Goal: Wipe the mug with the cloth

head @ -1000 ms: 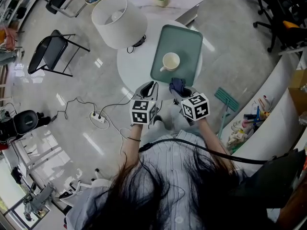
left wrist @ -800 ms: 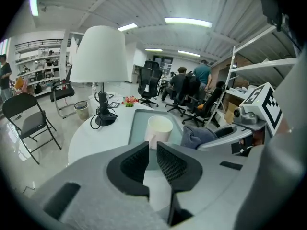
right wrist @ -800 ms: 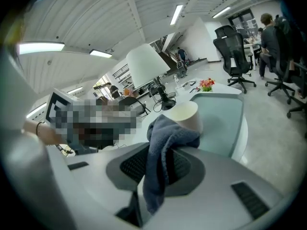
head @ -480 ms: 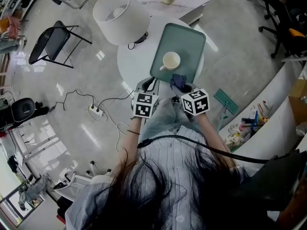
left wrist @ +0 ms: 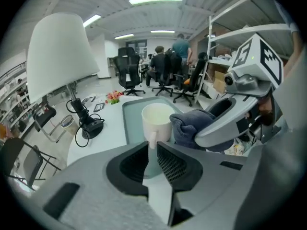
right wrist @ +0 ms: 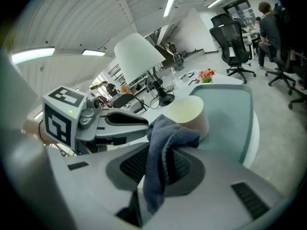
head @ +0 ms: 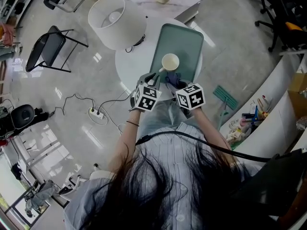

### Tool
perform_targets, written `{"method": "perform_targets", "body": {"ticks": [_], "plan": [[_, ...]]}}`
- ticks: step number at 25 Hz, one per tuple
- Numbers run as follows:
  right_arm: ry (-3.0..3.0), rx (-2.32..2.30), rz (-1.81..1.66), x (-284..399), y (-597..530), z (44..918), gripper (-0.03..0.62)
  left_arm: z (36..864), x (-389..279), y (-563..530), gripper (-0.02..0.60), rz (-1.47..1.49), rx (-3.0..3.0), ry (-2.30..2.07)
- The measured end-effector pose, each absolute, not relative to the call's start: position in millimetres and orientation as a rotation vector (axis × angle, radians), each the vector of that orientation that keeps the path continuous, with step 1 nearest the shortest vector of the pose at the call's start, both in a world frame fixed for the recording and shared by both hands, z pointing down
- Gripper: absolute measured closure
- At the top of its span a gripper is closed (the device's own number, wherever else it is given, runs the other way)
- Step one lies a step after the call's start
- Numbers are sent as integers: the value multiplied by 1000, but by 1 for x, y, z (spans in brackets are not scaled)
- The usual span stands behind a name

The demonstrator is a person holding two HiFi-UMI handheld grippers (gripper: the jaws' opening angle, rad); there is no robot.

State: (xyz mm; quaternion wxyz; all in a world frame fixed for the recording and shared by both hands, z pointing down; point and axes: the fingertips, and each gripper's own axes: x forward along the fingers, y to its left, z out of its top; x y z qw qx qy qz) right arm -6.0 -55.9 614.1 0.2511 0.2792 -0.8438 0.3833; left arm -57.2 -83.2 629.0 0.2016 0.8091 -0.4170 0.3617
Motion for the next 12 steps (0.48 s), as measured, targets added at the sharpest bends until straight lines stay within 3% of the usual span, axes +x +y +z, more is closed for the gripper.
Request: {"method": "perform_targets", "body": {"ticks": [12], "plan": [[-2170, 787, 1186, -24, -68, 633, 507, 652, -54, -91, 506, 1175, 2339, -976]]}}
